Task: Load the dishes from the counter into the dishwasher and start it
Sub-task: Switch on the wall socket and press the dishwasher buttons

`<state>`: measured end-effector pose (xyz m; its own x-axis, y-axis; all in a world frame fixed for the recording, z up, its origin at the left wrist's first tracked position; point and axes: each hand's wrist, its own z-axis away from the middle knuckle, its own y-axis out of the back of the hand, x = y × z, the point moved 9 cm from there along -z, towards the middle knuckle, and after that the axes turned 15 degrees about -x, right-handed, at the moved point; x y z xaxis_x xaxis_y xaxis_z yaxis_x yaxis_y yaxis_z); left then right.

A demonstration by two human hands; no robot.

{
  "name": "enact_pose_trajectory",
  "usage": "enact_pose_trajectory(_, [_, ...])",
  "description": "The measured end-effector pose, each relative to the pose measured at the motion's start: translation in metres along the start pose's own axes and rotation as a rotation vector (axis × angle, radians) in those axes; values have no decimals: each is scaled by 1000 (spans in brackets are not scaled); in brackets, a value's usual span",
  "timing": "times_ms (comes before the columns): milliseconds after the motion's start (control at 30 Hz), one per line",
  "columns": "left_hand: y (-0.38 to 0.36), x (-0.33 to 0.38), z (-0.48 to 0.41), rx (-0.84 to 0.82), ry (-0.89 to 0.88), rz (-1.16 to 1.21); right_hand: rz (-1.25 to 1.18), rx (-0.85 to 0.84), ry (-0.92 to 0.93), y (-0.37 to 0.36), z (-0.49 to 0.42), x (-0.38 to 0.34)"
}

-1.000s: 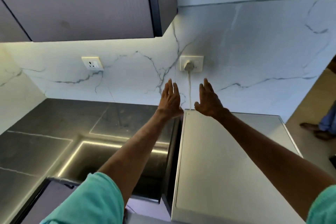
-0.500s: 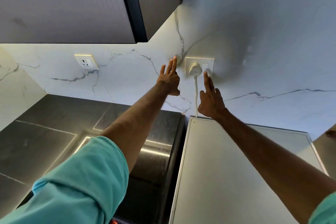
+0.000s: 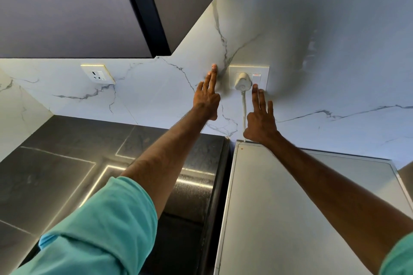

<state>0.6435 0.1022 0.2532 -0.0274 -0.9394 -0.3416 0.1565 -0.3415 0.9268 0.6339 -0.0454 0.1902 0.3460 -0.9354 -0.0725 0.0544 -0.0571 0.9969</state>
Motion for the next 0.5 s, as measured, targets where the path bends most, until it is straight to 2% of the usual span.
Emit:
enact_pose_trajectory(233, [9, -6, 5, -75, 23, 25, -80, 47, 45, 3, 19, 2])
enact_pose_trajectory(367, [14, -9, 23, -9, -6, 43, -114, -4, 73, -11, 39, 7])
enact_pose_trajectory(500, [-7, 2, 52, -35, -36, 75, -192, -14, 96, -16, 79, 4])
